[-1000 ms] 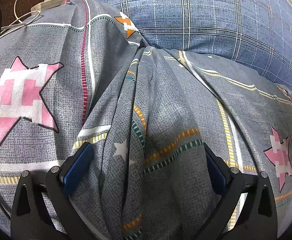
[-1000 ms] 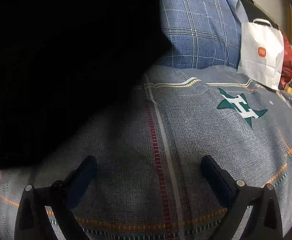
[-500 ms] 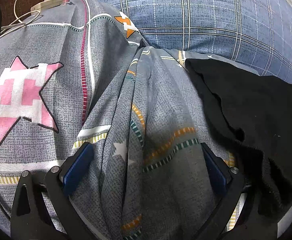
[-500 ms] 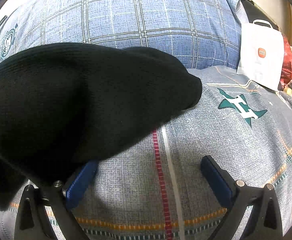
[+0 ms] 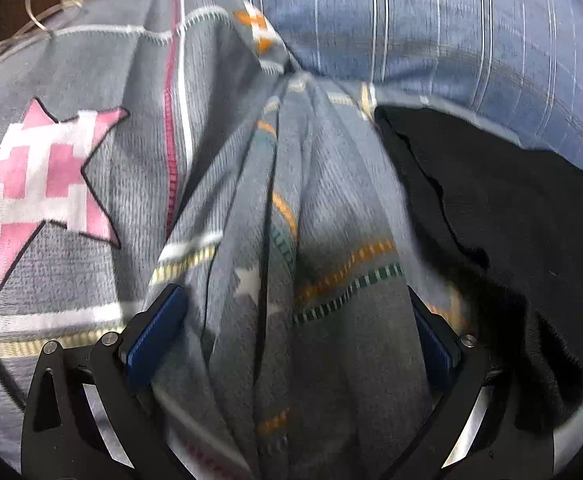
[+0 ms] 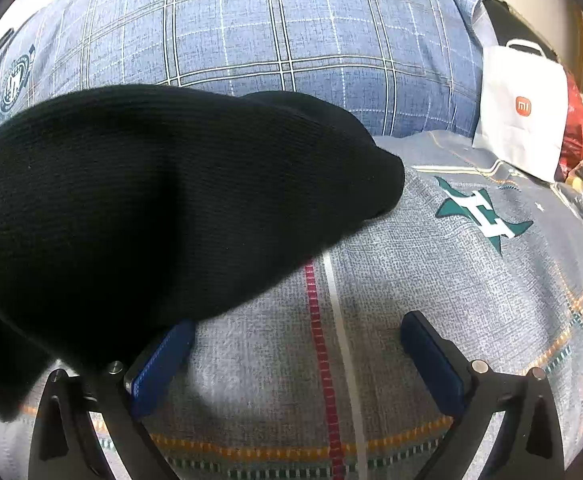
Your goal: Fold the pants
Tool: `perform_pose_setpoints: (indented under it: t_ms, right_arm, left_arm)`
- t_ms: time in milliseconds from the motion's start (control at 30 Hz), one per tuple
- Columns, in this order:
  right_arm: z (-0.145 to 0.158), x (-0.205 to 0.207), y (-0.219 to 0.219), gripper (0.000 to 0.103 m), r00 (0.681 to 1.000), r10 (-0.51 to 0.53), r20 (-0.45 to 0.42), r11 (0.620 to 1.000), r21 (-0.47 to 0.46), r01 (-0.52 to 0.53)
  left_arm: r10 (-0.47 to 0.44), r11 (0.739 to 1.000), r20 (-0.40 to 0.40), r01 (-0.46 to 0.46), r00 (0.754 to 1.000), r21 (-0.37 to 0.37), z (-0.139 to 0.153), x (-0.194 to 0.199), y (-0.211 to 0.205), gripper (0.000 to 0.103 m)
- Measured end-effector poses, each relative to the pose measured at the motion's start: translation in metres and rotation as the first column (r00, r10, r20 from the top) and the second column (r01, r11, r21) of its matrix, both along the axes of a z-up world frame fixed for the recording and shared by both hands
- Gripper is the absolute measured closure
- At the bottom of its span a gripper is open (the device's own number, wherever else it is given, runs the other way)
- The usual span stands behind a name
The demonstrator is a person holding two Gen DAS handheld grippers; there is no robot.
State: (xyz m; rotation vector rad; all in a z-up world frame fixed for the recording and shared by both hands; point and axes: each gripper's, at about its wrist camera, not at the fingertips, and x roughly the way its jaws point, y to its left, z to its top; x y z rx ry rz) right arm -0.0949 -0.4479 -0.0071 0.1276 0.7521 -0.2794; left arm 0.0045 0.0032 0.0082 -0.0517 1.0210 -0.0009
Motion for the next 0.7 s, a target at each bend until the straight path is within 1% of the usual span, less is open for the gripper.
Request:
perform_pose_setpoints:
  t_ms: [33,67,133,167,233,300,367,433,500,567,633,700]
  right_arm:
    - [0.003,-0.006,0.001,0.003,1.000,0.008,-0.015,1.000,0.007,-0.008]
    - [0.005,-0.011,0.000,0.005,1.000,0.007,-0.020,1.000,0.023,-0.007]
    - [0.013,-0.031,0.000,0.006,1.000,0.021,0.002,0.996,0.088,-0.021]
    - [0.019,-0.044,0.000,0.006,0.999,0.027,0.022,0.994,0.109,-0.030]
    - [0.030,-0.060,0.000,0.005,0.998,0.025,0.050,0.995,0.095,-0.030]
    - [0.042,-0.072,-0.003,0.005,0.997,0.016,0.069,0.997,0.077,-0.021]
    - [0.046,-0.076,-0.006,0.005,0.997,0.006,0.080,0.996,0.090,-0.013]
    - [0.047,-0.077,-0.008,0.006,0.997,0.001,0.075,0.994,0.112,-0.009]
    - [0.043,-0.078,-0.008,0.006,0.997,0.008,0.082,0.992,0.125,-0.019]
    - [0.040,-0.080,-0.003,0.006,0.996,0.016,0.089,0.991,0.133,-0.028]
    - [0.045,-0.079,-0.001,0.006,0.995,0.010,0.097,0.988,0.151,-0.024]
    - [0.052,-0.082,-0.005,0.006,0.993,-0.005,0.118,0.984,0.176,-0.016]
  left_arm:
    - [-0.016,1.000,-0.018,0.015,1.000,-0.007,0.005,-0.004,0.002,0.001]
    - [-0.021,1.000,-0.008,0.021,1.000,-0.012,0.012,-0.010,0.003,0.002]
    - [-0.015,0.999,0.047,0.017,0.999,-0.032,0.031,-0.028,0.010,0.002]
    - [-0.016,0.998,0.069,0.021,0.998,-0.063,0.043,-0.038,0.014,0.002]
    - [-0.027,0.993,0.087,0.038,0.996,-0.116,0.060,-0.051,0.017,0.002]
    - [-0.044,0.987,0.101,0.059,0.994,-0.151,0.075,-0.063,0.014,0.002]
    - [-0.060,0.979,0.110,0.080,0.992,-0.186,0.083,-0.073,0.007,0.002]
    - [-0.080,0.972,0.111,0.102,0.991,-0.212,0.085,-0.084,-0.001,0.002]
    - [-0.097,0.968,0.091,0.115,0.991,-0.223,0.080,-0.088,-0.015,0.002]
    - [-0.097,0.966,0.051,0.107,0.994,-0.236,0.068,-0.090,-0.024,0.002]
    - [-0.103,0.962,0.021,0.105,0.994,-0.252,0.058,-0.090,-0.032,0.002]
    - [-0.099,0.967,0.021,0.101,0.995,-0.234,0.053,-0.091,-0.036,0.002]
